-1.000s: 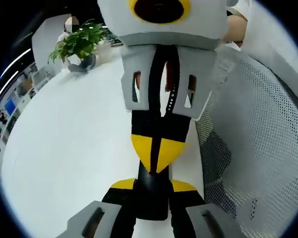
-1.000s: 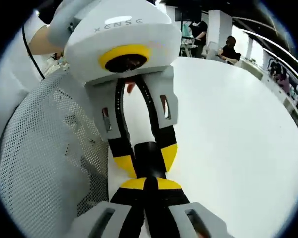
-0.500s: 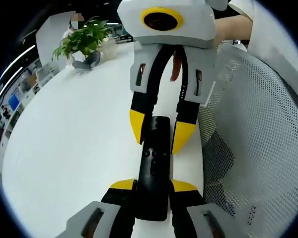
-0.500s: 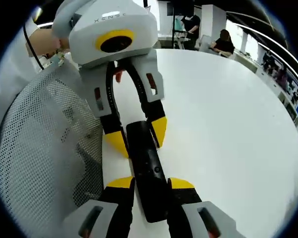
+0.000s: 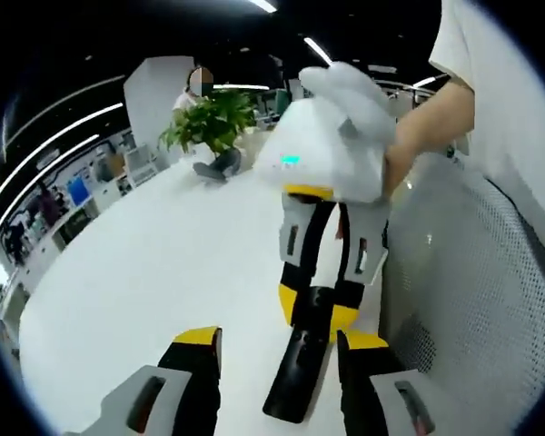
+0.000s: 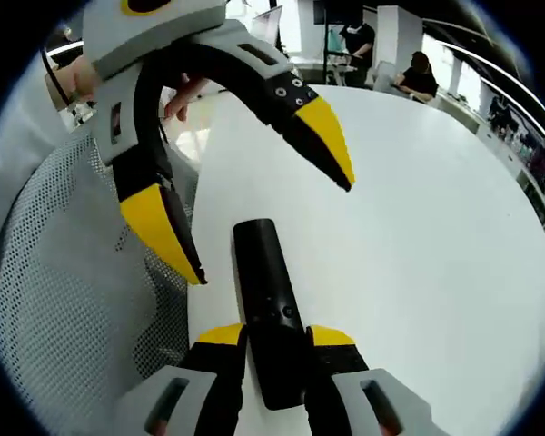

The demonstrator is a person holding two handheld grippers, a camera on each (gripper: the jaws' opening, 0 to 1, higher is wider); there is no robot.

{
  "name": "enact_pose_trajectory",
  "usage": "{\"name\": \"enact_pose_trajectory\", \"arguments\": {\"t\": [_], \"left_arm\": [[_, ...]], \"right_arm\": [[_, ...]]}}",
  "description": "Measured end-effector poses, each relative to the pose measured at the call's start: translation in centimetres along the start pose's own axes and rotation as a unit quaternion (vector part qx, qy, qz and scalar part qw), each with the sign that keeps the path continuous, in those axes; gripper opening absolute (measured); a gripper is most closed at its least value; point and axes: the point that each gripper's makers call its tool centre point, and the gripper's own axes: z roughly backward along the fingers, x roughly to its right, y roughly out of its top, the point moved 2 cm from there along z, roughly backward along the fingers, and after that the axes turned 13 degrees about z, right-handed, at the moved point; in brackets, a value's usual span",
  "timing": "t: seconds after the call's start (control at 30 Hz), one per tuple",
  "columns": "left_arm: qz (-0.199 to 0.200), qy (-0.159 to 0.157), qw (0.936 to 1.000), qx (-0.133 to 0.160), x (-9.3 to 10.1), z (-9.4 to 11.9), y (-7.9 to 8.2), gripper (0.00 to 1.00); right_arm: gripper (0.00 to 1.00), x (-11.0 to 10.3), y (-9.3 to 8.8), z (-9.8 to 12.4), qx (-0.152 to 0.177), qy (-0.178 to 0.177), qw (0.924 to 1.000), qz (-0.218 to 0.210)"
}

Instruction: Press the specified remote control buttons in sequence, fully releasing each button before pressing the next.

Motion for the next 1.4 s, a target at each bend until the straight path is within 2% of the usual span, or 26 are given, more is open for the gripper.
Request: {"name": "enact_pose_trajectory", "arguments": {"t": [0.1,0.13,0.2,0.33,0.4,0.57,0.97,1.17,1.4], "left_arm": [[0.050,0.006,0.9977,0.045,-0.2,0.9,1.3,0.57],[0.076,0.009,0.9945,0.072,-0.4,1.3,2.0,0.58],[0.107,0.015,0.9883,0.108,-0.9,2.1,3.0,0.60],[0.108,0.048,0.9822,0.146,-2.1,3.8,4.5,0.62],[0.117,0.070,0.9769,0.165,-2.9,4.9,5.4,0.65],[0.136,0.092,0.9656,0.202,-4.0,6.6,6.4,0.74],[0.164,0.121,0.9531,0.224,-4.9,8.0,5.6,0.84],[0.176,0.128,0.9462,0.240,-5.3,8.5,5.4,0.89],[0.183,0.130,0.9443,0.240,-5.5,8.7,4.9,0.90]], "right_arm": [[0.22,0.0,0.0,0.0,0.000,0.003,1.0000,0.000],[0.22,0.0,0.0,0.0,0.000,0.004,1.0000,0.000],[0.22,0.0,0.0,0.1,0.000,0.006,1.0000,0.000],[0.22,0.0,0.0,0.1,-0.002,0.008,1.0000,0.000],[0.22,0.1,0.0,0.1,-0.003,0.008,1.0000,0.000],[0.22,0.9,-0.5,0.2,-0.009,0.004,1.0000,-0.002],[0.22,3.9,-1.9,0.7,-0.031,-0.013,0.9994,-0.004],[0.22,5.4,-2.2,0.9,-0.036,-0.019,0.9991,0.009],[0.21,7.1,-2.5,0.9,-0.038,-0.011,0.9992,0.013]]}}
